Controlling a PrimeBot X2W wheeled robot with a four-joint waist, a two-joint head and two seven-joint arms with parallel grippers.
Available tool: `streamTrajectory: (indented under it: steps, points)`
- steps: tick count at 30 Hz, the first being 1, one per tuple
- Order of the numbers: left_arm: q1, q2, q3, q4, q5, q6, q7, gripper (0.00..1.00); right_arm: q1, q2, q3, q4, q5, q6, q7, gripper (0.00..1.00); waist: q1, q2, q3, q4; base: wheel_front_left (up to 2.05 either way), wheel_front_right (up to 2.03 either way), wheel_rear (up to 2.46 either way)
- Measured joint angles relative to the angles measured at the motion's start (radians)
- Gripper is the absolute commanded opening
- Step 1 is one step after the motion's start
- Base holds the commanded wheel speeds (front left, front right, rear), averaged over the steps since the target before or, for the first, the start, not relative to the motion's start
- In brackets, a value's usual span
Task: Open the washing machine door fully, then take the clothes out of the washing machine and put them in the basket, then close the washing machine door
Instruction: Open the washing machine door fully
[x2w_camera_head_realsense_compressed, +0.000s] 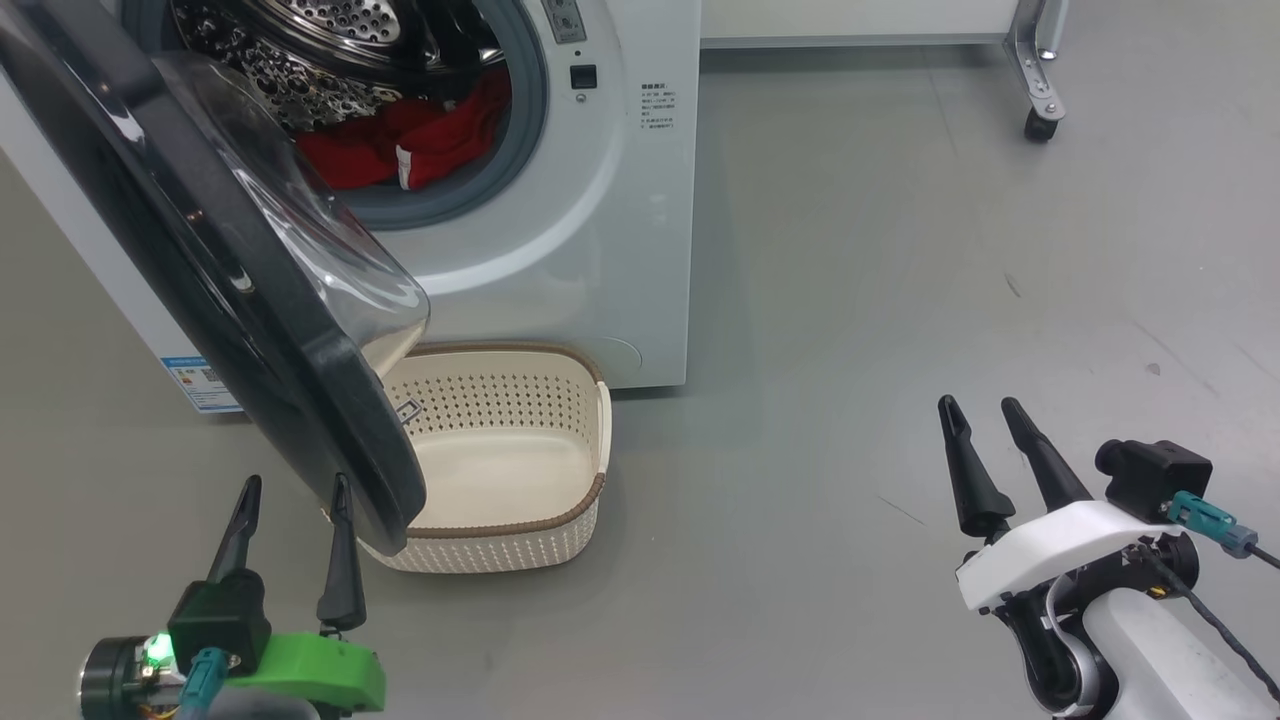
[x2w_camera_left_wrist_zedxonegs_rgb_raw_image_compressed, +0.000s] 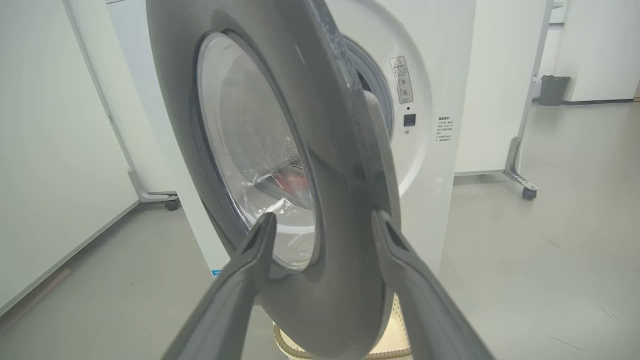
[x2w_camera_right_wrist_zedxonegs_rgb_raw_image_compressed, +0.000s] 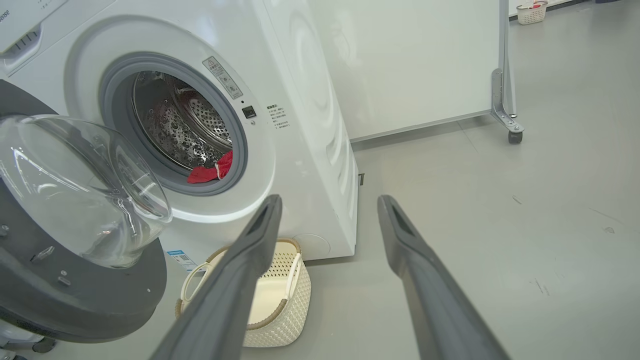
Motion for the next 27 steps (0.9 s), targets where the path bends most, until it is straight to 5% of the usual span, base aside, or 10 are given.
streamTrajectory:
  steps: [27]
  points:
    - [0.015,-0.014,0.022,-0.003,0.007,-0.010,0.000,1.00,0.079,0.060,-0.120,-0.094,-0.114,-0.001,0.000,1.00,0.0000,0.0000,0.007,-0.001,0.00,0.00,0.00]
